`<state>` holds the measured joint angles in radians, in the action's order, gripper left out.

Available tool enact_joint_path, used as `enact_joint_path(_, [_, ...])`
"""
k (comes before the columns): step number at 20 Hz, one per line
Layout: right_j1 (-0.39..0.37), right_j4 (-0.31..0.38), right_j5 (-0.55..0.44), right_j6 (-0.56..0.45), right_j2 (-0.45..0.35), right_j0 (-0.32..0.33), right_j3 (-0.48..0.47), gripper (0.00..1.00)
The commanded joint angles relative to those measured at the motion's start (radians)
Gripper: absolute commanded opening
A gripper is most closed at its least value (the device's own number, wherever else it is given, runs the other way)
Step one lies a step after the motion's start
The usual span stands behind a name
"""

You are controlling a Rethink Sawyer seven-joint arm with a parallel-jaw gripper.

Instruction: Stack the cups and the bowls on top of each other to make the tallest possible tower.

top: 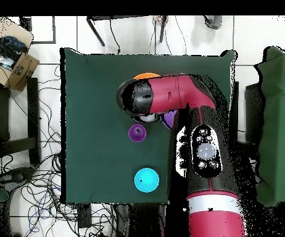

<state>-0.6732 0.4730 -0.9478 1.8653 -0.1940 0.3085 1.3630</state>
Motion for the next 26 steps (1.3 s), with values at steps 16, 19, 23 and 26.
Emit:
enact_joint_path(16, [0.101,0.021,0.277,0.007,-0.040,0.013,0.155,1.00])
enact_joint_path(19, [0.107,0.006,0.290,-0.011,-0.059,0.026,0.165,1.00])
enact_joint_path(23, [0.108,-0.016,0.313,0.013,-0.070,0.015,0.190,1.00])
enact_joint_path(26, [0.117,-0.032,0.315,0.025,-0.075,0.004,0.183,1.00])
